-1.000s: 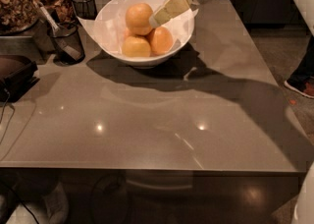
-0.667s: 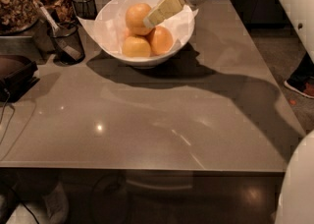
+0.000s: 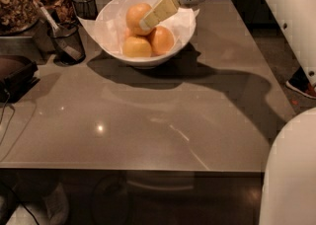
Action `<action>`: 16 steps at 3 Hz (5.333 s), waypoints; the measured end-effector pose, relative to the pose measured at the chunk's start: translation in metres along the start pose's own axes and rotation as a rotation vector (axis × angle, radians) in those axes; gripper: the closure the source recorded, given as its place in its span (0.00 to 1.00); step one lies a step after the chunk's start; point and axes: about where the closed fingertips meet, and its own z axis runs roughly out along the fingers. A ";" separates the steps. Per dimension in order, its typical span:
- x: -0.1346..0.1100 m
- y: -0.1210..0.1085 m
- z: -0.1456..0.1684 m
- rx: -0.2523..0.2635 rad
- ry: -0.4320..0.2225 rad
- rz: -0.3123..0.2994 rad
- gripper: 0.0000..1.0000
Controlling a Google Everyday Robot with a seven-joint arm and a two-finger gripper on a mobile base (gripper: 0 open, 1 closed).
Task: Pick orange from white bowl
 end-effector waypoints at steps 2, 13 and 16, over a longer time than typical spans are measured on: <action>0.009 -0.008 0.017 -0.019 0.030 0.021 0.00; -0.005 0.007 0.064 -0.186 0.114 -0.058 0.88; -0.034 0.044 0.015 -0.045 0.007 -0.122 1.00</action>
Offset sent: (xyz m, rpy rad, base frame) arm 0.0209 0.0016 -0.0186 -0.0277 0.0503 0.0005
